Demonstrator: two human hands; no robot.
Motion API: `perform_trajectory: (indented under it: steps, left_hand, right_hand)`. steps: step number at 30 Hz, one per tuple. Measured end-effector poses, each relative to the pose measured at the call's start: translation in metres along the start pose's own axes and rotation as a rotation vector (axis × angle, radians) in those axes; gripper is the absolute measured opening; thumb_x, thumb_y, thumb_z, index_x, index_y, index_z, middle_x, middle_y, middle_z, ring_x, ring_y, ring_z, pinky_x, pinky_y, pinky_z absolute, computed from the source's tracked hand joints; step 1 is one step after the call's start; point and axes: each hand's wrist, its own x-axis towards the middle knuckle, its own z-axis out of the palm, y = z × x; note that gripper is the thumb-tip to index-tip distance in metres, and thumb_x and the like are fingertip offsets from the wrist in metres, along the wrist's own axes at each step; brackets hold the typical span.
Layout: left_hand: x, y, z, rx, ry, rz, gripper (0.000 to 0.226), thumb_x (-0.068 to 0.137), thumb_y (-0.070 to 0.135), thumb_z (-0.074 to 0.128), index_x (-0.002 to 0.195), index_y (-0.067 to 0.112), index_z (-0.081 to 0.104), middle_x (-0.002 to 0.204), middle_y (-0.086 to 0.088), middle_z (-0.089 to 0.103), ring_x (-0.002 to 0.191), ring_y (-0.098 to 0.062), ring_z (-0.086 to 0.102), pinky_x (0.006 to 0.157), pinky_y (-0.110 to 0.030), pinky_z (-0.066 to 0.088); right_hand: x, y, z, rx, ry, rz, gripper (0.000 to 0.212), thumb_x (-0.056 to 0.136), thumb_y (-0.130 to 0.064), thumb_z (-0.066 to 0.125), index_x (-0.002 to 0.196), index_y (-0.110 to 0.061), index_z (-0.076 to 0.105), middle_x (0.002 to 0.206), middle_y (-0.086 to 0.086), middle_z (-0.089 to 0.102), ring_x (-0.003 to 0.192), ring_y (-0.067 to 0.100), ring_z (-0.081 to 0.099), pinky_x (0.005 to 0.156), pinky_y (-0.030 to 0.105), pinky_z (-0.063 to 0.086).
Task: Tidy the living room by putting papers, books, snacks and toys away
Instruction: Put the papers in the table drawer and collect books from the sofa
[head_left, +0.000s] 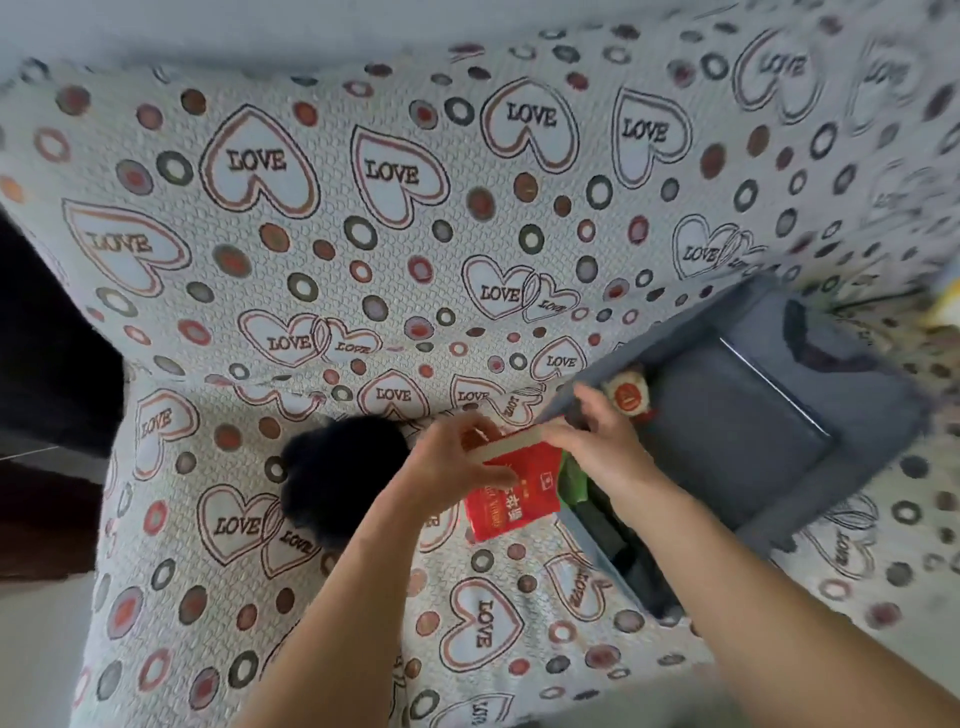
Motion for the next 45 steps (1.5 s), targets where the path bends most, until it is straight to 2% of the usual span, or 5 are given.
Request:
perform_trajectory:
  steps: [12, 19, 26, 38, 45]
  left_hand:
    - [-0.025, 0.200, 0.197, -0.269, -0.145, -0.031, 0.067, 0.057, 0.049, 0.084, 0.108, 0.013, 0.061, 0.084, -0.012, 0.076, 0.076, -0.031, 0.073, 0.078, -0.045, 0.060]
    - [-0.006, 0.249, 0.297, -0.820, -0.411, 0.015, 0.102, 0.068, 0.089, 0.029, 0.135, 0.017, 0.053, 0.127, -0.014, 0.064, 0.119, -0.031, 0.059, 0.102, -0.048, 0.041]
    - [0.022, 0.321, 0.391, -0.920, -0.254, 0.041, 0.065, 0.075, 0.034, 0.071, 0.132, 0.011, 0.053, 0.116, -0.019, 0.069, 0.097, -0.032, 0.069, 0.078, -0.047, 0.058]
    - [0.145, 0.359, 0.455, -0.920, -0.196, -0.214, 0.057, 0.069, 0.030, 0.077, 0.121, 0.015, 0.059, 0.103, -0.018, 0.073, 0.079, -0.033, 0.073, 0.061, -0.048, 0.058]
    - [0.187, 0.353, 0.495, -0.876, -0.143, -0.285, 0.062, 0.065, 0.030, 0.080, 0.121, 0.013, 0.059, 0.105, -0.020, 0.073, 0.094, -0.039, 0.070, 0.082, -0.056, 0.056]
  right_hand:
    - [-0.103, 0.028, -0.280, 0.032, -0.050, -0.043, 0.019, 0.086, -0.026, 0.069, 0.100, -0.014, 0.068, 0.089, 0.004, 0.072, 0.074, 0.010, 0.066, 0.060, 0.019, 0.048]
    - [-0.108, 0.057, -0.383, 0.408, 0.165, 0.019, 0.020, 0.090, -0.029, 0.064, 0.089, -0.008, 0.067, 0.088, 0.009, 0.068, 0.083, 0.022, 0.063, 0.071, 0.035, 0.050]
    - [-0.069, 0.051, -0.454, 0.539, 0.238, -0.012, 0.028, 0.090, -0.036, 0.063, 0.101, -0.010, 0.062, 0.087, 0.006, 0.064, 0.080, 0.019, 0.061, 0.065, 0.031, 0.051]
    - [0.058, 0.086, -0.581, 0.603, 0.411, 0.322, 0.009, 0.093, -0.017, 0.058, 0.097, -0.010, 0.063, 0.075, 0.005, 0.058, 0.058, 0.014, 0.046, 0.060, 0.028, 0.042]
    - [0.127, 0.138, -0.629, 0.676, 0.413, 0.495, 0.016, 0.094, -0.008, 0.054, 0.079, -0.012, 0.050, 0.065, 0.004, 0.044, 0.042, 0.011, 0.029, 0.051, 0.022, 0.026]
